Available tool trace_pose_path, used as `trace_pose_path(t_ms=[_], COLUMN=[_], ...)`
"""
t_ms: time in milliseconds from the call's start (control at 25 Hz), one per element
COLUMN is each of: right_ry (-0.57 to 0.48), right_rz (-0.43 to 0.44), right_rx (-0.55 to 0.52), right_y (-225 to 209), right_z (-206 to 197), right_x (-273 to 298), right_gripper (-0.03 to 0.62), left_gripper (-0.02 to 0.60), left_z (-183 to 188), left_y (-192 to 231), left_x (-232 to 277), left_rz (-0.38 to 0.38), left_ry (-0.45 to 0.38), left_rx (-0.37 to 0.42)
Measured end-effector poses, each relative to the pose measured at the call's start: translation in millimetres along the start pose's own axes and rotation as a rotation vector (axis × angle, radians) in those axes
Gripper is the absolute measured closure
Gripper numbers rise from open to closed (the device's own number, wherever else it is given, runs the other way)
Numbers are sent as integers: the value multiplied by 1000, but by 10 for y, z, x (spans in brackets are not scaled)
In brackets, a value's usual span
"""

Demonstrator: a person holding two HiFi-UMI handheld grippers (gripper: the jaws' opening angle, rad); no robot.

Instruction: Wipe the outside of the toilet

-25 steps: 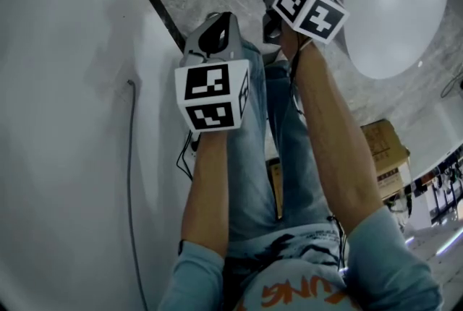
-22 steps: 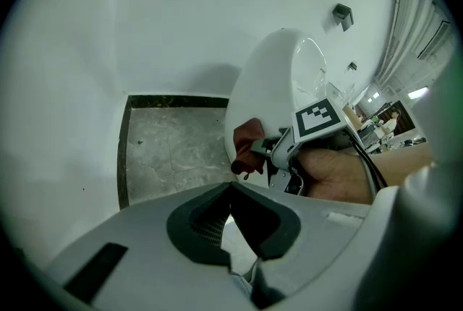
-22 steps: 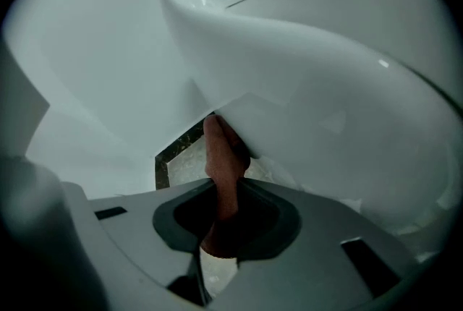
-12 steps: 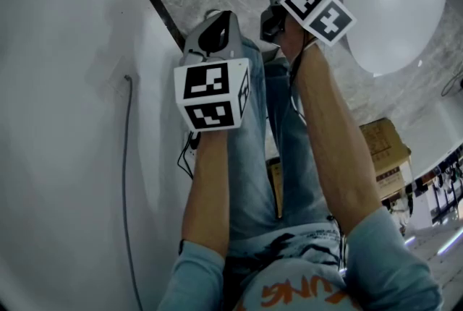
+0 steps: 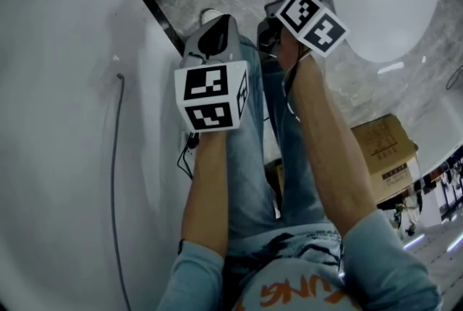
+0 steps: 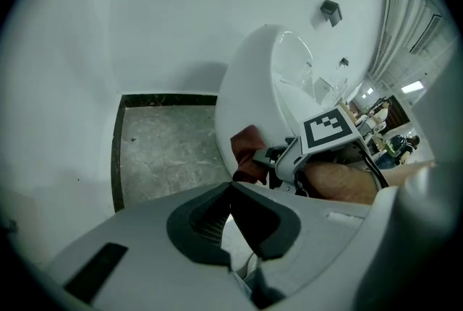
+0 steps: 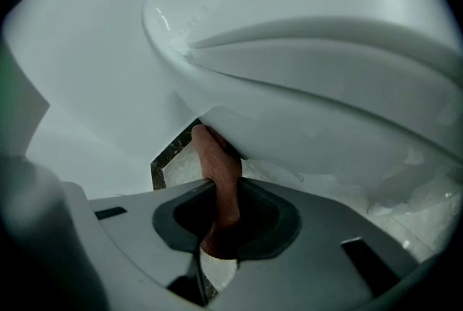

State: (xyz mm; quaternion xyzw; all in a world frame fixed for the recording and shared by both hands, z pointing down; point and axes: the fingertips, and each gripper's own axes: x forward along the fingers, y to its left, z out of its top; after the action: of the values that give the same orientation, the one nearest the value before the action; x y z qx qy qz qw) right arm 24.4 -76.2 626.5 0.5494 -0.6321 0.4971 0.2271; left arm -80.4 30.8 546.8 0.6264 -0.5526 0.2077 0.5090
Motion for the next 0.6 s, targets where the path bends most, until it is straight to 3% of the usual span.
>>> trace_pose_path(t_ms=[600], right_ry=[29], right_rz=[-5], right_rx=[59], right_y=[-635], right_z=[-380], right_x=[-487], right_gripper=[522], left_gripper=[583], left_z=[-274], left_y=[-507], left_x=[85], left_rz=[-10], left_ry=[20], left_rx=[92])
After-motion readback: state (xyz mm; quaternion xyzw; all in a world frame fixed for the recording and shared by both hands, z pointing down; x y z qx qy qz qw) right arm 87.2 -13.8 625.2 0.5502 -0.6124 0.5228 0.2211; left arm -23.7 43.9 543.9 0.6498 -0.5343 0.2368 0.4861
